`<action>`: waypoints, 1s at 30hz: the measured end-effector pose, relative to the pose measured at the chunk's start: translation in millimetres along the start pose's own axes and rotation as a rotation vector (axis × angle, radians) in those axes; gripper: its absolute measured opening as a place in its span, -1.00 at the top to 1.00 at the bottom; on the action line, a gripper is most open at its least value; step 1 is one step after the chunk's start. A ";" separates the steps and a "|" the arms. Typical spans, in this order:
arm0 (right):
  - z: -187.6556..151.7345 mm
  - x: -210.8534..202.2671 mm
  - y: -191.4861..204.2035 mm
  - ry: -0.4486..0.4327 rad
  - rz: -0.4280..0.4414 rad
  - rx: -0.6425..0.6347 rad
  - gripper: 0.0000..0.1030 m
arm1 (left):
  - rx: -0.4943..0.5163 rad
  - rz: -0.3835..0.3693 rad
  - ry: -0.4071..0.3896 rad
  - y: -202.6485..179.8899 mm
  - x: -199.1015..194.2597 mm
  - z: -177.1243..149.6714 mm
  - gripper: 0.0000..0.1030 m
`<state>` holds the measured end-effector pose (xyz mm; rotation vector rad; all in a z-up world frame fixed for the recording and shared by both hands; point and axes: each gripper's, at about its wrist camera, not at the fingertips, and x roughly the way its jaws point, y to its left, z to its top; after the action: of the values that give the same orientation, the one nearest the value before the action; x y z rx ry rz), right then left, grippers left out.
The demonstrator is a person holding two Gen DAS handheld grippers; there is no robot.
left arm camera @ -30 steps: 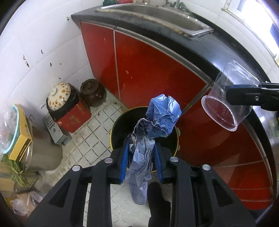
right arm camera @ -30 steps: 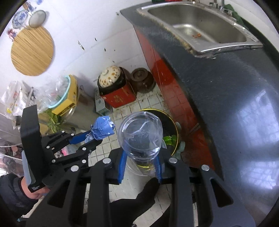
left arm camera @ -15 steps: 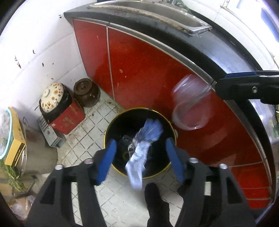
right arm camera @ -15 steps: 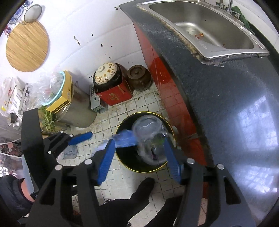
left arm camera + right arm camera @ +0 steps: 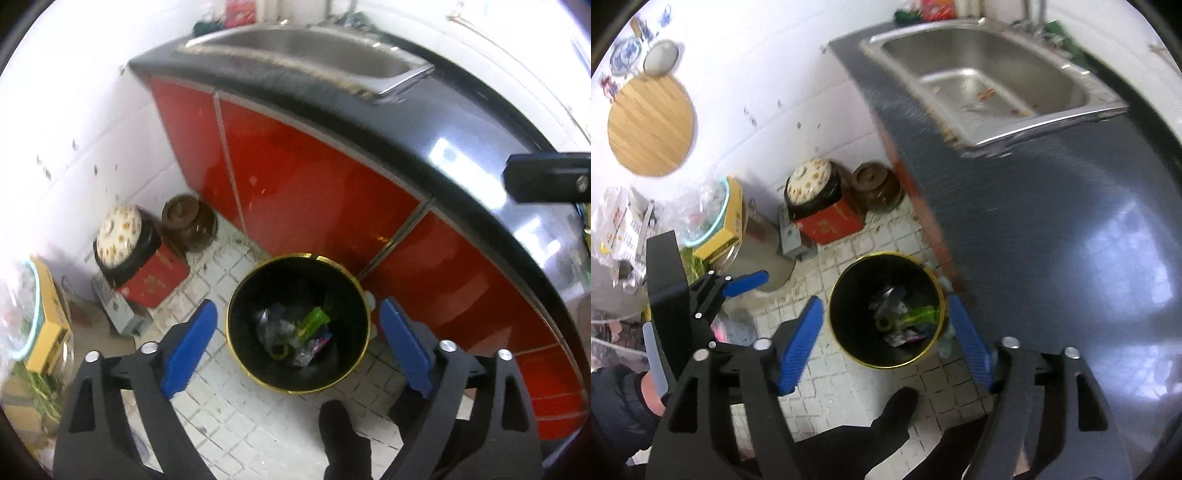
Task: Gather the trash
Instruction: 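Carry the foil and cup to the bin and open both tools, then move both tools back over the remaining trash on the counter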
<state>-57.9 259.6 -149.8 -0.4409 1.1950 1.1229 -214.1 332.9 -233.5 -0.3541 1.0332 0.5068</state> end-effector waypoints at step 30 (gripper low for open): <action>-311.6 -339.5 -367.3 -0.392 -0.529 0.788 -0.60 | 0.788 -0.575 -0.076 -513.3 -68.8 98.7 -0.84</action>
<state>118.6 -295.2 -59.1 0.0802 0.9904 0.2145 113.4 -59.5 -104.3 0.0830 0.9251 -0.4072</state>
